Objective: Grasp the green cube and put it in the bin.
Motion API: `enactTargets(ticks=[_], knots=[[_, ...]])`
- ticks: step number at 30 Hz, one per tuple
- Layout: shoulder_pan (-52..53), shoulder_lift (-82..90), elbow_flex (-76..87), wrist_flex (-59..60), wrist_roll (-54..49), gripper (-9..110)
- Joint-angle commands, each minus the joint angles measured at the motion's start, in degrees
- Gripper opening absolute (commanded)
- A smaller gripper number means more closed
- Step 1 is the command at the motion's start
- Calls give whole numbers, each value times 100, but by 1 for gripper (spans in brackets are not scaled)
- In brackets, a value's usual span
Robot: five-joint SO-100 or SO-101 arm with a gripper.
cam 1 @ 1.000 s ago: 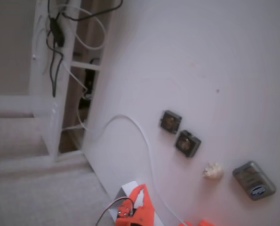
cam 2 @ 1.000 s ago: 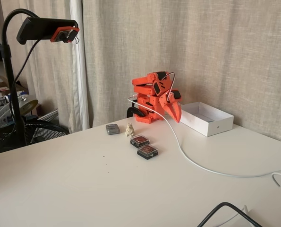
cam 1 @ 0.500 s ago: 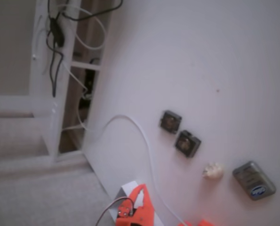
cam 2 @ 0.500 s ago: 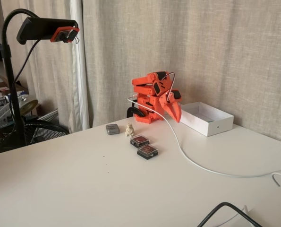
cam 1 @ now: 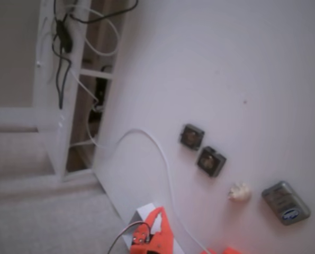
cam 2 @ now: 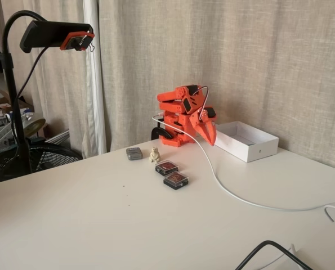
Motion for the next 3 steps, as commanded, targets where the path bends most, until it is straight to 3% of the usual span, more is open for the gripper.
enactTargets(ticks=[1, 3], knots=[[-18, 62, -53, 9, 9, -8], [-18, 62, -53, 9, 9, -8]])
